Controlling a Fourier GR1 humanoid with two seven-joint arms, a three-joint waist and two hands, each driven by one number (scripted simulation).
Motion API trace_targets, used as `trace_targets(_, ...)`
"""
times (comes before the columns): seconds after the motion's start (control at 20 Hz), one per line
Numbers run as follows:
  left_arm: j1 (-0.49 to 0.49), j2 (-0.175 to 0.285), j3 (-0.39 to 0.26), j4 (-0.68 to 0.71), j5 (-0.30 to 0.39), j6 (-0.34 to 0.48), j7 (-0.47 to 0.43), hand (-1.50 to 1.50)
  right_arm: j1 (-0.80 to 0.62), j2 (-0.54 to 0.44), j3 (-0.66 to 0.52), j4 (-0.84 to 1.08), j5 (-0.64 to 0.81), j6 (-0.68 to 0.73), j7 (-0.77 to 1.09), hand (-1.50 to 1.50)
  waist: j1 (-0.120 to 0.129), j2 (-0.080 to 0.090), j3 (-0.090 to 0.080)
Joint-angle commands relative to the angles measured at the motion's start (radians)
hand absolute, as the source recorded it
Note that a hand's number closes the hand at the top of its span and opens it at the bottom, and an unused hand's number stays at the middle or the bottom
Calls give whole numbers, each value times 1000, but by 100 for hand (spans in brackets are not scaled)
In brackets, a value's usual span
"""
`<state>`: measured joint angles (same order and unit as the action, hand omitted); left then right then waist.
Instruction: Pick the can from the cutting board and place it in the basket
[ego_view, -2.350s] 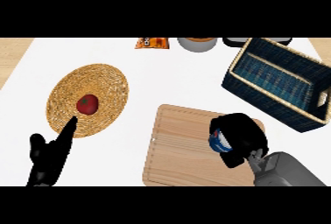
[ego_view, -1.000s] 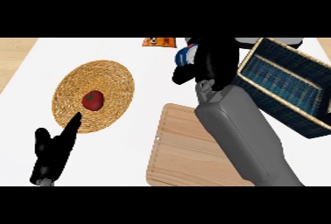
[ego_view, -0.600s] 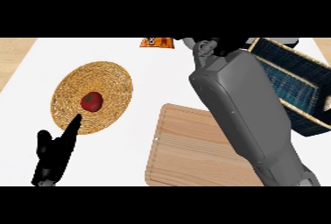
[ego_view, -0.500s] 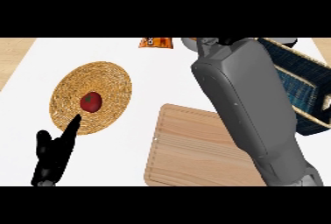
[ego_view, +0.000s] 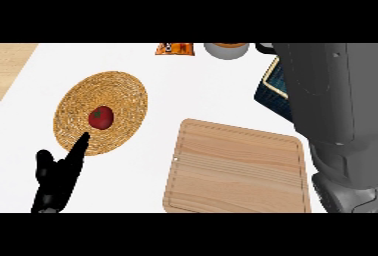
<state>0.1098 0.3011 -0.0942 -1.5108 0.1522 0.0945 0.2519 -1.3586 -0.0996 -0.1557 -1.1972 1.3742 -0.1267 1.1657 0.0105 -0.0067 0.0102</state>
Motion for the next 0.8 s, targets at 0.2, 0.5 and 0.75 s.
trace_targets(0.2, 5, -38, -10, 87, 0, -3, 21, 0, -60, -70, -123, 85, 26, 64, 91, 150, -7, 9, -12)
trace_targets(0.5, -17, -15, 16, 84, 8, -22, 54, 0, 23, -96, -182, 169, -5, -32, -33, 150, 0, 13, -11)
trace_targets(0.75, 49, -15, 6, 45, -5, -28, 37, 0, 102, -131, -258, 131, -80, -69, -112, 150, -3, 8, -10)
